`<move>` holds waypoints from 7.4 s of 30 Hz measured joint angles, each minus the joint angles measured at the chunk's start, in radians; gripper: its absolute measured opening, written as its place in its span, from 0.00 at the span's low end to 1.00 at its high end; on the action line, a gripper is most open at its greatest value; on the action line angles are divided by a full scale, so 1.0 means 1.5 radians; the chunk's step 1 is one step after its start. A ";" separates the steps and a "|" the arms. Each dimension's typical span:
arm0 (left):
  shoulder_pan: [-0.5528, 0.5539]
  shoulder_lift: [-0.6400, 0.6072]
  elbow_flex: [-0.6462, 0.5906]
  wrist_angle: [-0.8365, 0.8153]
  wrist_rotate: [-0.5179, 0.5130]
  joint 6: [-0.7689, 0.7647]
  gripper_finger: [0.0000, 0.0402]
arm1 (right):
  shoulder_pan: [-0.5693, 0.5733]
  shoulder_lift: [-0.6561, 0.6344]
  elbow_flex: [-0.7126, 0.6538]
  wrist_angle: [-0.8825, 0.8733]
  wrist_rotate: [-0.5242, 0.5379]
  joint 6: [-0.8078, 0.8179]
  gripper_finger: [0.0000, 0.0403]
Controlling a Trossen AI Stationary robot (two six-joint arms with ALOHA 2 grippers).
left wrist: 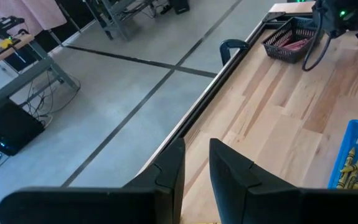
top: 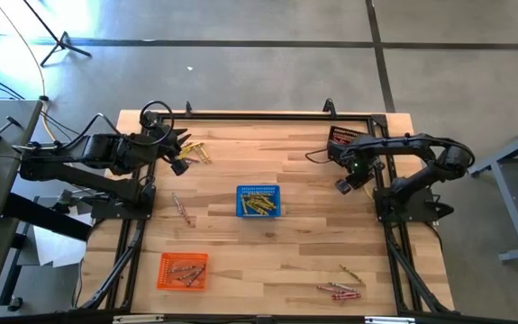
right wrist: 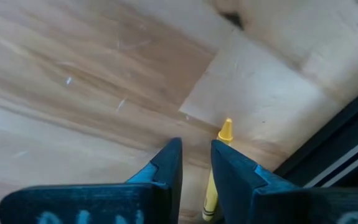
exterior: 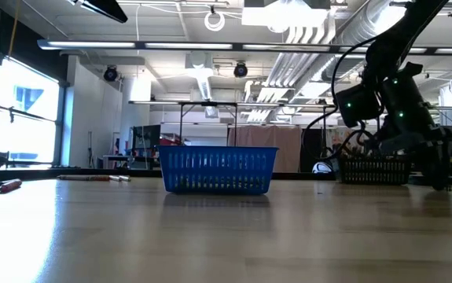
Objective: Sort crayons
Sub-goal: Put the yellow crayon into the blue basket
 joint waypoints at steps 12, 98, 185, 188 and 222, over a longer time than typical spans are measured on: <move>0.000 0.000 0.000 0.000 0.000 0.012 0.15 | -0.028 0.000 0.006 0.021 0.043 0.003 0.17; 0.000 0.000 0.000 -0.005 0.016 -0.016 0.15 | 0.027 0.080 0.207 0.033 -0.197 -0.084 0.02; 0.000 0.000 0.000 0.051 0.119 -0.194 0.15 | 0.847 0.093 0.038 0.392 -0.210 0.529 0.04; 0.000 0.002 0.000 0.051 0.119 -0.194 0.15 | 0.831 0.094 0.039 0.394 -0.209 0.527 0.03; -0.008 0.135 0.000 0.010 0.219 -0.211 0.15 | 0.406 0.168 0.325 0.630 0.140 0.030 0.03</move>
